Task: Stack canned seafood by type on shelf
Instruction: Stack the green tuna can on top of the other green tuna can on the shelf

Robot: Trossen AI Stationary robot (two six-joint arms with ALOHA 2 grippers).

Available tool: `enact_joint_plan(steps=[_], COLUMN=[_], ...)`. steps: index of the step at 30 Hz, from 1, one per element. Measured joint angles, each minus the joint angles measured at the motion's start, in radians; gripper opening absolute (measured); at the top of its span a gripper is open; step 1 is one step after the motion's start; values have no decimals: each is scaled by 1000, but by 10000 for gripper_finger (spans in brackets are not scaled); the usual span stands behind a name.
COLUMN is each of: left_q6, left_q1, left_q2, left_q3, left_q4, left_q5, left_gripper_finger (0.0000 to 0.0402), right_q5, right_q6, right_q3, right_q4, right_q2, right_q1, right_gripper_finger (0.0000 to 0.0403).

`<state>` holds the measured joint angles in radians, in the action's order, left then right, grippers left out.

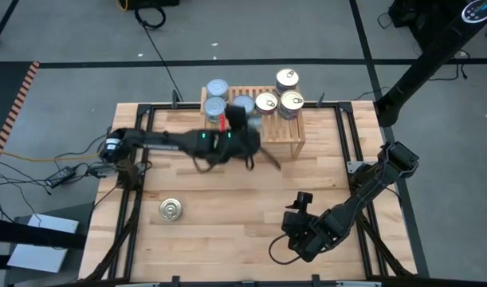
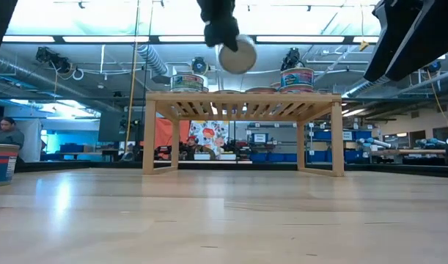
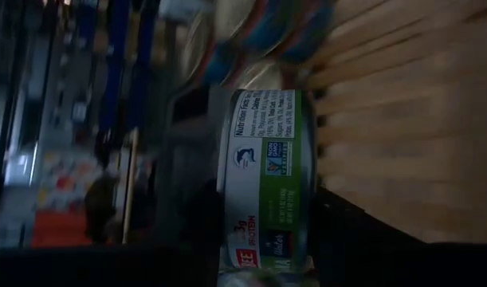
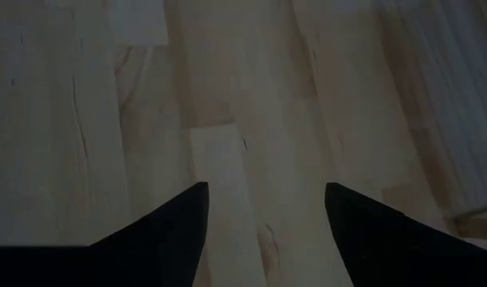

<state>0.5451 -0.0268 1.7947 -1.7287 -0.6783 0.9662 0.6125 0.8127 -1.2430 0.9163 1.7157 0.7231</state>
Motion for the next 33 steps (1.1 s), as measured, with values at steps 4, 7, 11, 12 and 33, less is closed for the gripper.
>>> enact_joint_plan(steps=[4, 7, 11, 12, 33], left_q6=[4, 5, 39, 55, 99], left_q1=[111, 157, 190, 194, 221], left_q2=[5, 16, 36, 44, 61], left_q3=[0, 0, 1, 1, 1], left_q4=[15, 16, 30, 44, 44], left_q5=[2, -5, -54, -52, -55], left_gripper_finger=[144, 144, 144, 144, 279], right_q5=[0, 0, 13, 20, 22], right_q6=[-1, -2, -2, -1, -1], right_q3=[0, 0, 0, 0, 0], right_q4=[2, 11, 27, 27, 35], right_q2=[0, 0, 0, 0, -1], right_q1=[0, 0, 0, 0, -1], right_gripper_finger=[260, 257, 256, 256, 256])
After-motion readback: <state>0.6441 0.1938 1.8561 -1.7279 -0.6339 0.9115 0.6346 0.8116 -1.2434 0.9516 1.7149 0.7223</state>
